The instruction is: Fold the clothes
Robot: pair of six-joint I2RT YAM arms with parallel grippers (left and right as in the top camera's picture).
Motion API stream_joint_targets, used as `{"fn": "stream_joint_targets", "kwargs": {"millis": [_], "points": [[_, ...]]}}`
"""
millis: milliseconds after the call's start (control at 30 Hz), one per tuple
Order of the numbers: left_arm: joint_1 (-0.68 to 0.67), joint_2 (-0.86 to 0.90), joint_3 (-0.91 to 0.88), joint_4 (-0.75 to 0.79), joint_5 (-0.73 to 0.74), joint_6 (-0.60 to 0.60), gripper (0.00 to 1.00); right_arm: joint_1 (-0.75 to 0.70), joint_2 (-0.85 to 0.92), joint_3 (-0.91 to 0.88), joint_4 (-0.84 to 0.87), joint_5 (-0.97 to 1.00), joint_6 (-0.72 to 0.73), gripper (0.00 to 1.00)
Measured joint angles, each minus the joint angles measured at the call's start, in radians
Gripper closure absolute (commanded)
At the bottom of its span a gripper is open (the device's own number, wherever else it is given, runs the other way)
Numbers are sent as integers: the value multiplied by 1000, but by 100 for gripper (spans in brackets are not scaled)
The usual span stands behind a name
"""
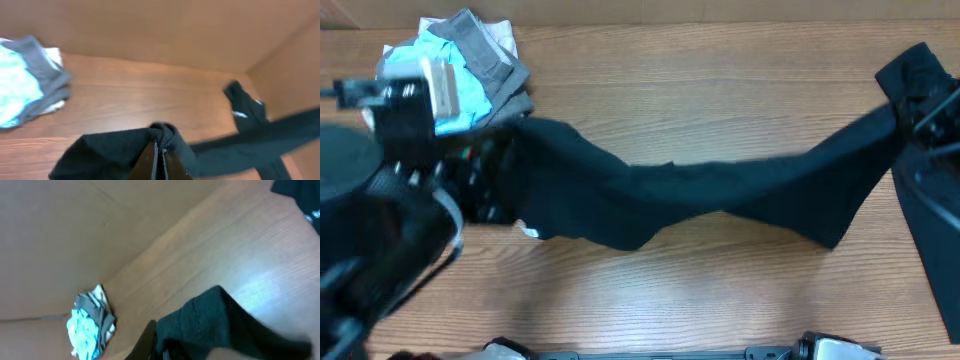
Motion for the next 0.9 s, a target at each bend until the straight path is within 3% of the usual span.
{"fn": "stream_joint_targets", "kwargs": {"millis": [300, 433, 700, 900], "points": [[109, 455, -3, 386, -57, 44, 96, 33, 278, -2, 279, -69, -1, 96], [169, 587, -20, 490, -40, 58, 96, 37, 340, 2, 373, -124, 8, 96], [296, 512, 190, 588, 12, 75, 96, -135, 320, 302, 308, -200, 26, 96], [294, 350, 274, 369, 43, 110, 96, -144, 272, 324, 124, -206, -16, 96]]}}
